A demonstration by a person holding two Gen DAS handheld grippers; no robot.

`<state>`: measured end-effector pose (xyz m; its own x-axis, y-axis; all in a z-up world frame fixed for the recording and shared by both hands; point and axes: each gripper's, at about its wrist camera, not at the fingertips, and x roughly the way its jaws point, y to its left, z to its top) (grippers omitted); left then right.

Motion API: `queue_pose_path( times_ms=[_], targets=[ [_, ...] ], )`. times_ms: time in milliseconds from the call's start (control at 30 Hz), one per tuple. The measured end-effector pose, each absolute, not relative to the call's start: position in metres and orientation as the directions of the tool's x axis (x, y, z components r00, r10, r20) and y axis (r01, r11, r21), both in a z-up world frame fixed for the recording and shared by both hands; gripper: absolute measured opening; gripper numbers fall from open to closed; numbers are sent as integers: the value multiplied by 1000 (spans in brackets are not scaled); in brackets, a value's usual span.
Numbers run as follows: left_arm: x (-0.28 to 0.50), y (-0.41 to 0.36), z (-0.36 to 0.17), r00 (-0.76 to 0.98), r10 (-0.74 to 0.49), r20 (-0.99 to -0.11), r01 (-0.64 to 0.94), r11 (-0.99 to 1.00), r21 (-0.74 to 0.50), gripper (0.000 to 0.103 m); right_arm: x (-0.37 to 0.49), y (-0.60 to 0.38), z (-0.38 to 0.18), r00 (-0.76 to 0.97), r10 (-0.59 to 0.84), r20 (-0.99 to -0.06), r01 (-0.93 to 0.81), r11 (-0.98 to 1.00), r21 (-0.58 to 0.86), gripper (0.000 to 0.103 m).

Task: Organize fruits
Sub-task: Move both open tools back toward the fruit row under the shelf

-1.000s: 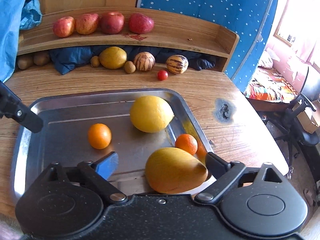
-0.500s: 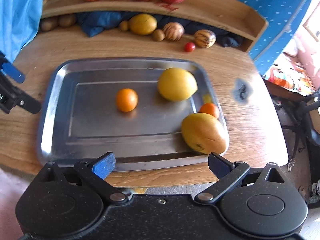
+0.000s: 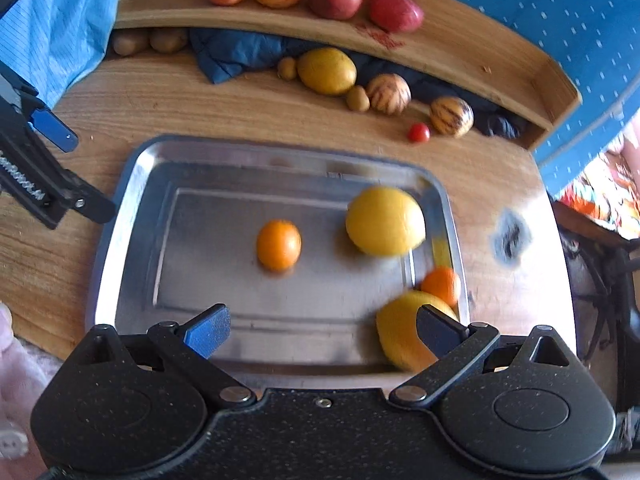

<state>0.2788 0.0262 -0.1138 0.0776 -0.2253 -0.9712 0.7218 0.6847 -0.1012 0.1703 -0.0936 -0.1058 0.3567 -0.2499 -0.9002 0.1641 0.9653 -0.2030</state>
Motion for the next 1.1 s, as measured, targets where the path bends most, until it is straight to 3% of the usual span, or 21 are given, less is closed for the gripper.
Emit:
queue_pose_path(
  times_ms=[367,667,1100],
  targets=[
    [306,21,-107,192,-242,-951,595,800,-83,101,211,-105,-99,463,-234,-855,95,972,-214,100],
    [334,-2,-114,313,-242,-918,461,884,-76,101,234,-123,-101,565,-300,-768,68,945,-319,100],
    [376,-66,-113,312,-367,-876,398,888,-230,102,273,-177,-110,615,-272,-740,-5,937,-349,100]
  ],
)
